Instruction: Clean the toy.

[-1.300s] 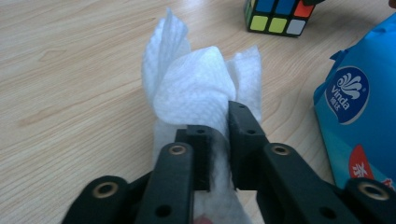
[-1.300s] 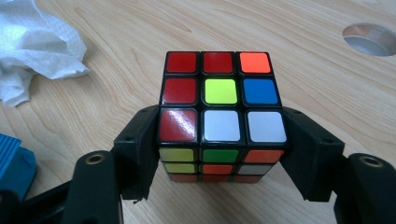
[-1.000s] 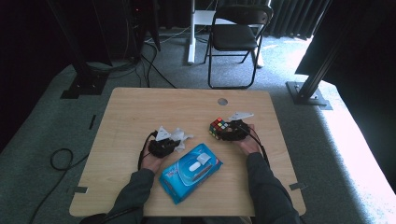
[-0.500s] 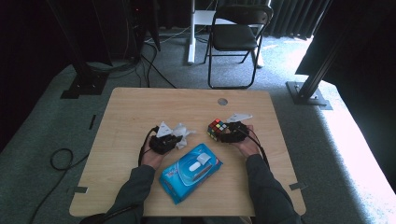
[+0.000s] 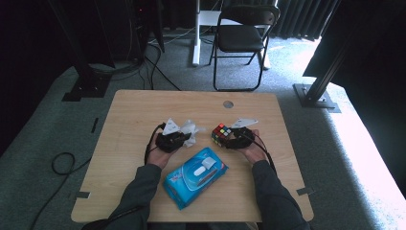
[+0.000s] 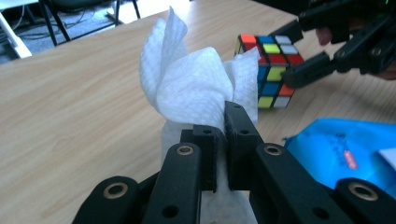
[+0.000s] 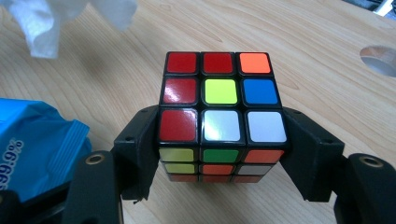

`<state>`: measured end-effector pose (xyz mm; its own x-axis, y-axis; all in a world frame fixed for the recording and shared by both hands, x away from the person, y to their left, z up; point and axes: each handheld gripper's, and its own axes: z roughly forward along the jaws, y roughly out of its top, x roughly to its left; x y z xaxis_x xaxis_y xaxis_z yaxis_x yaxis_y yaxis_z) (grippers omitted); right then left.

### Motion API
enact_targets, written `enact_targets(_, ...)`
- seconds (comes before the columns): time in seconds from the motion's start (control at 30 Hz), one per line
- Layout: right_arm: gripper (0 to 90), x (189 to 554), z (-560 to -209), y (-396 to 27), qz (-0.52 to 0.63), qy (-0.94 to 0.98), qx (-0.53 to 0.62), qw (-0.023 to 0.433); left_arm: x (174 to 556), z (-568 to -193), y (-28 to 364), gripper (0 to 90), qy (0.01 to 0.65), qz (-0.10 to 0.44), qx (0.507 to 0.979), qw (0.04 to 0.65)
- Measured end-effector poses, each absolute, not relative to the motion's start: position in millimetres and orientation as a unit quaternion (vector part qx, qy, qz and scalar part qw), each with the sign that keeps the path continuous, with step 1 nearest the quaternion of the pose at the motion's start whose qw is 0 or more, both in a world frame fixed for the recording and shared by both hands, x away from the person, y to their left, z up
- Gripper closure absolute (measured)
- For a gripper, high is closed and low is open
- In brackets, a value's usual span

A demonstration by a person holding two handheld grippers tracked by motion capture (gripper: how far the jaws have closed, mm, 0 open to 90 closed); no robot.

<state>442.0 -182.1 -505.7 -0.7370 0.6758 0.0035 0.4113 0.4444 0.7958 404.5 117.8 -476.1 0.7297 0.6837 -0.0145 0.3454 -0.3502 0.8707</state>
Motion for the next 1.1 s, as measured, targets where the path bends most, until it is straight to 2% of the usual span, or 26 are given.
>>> enact_targets(0.57, 34.4, 439, -496, -171, 0.417, 0.839, 0.309, 0.163, 415, -454, 87, 84.7, 0.293, 0.177, 0.809, 0.479)
enact_targets(1.1, 34.4, 435, -493, -164, 0.422, 0.843, 0.295, 0.158, 428, -461, 59, 84.7, 0.296, 0.164, 0.817, 0.467)
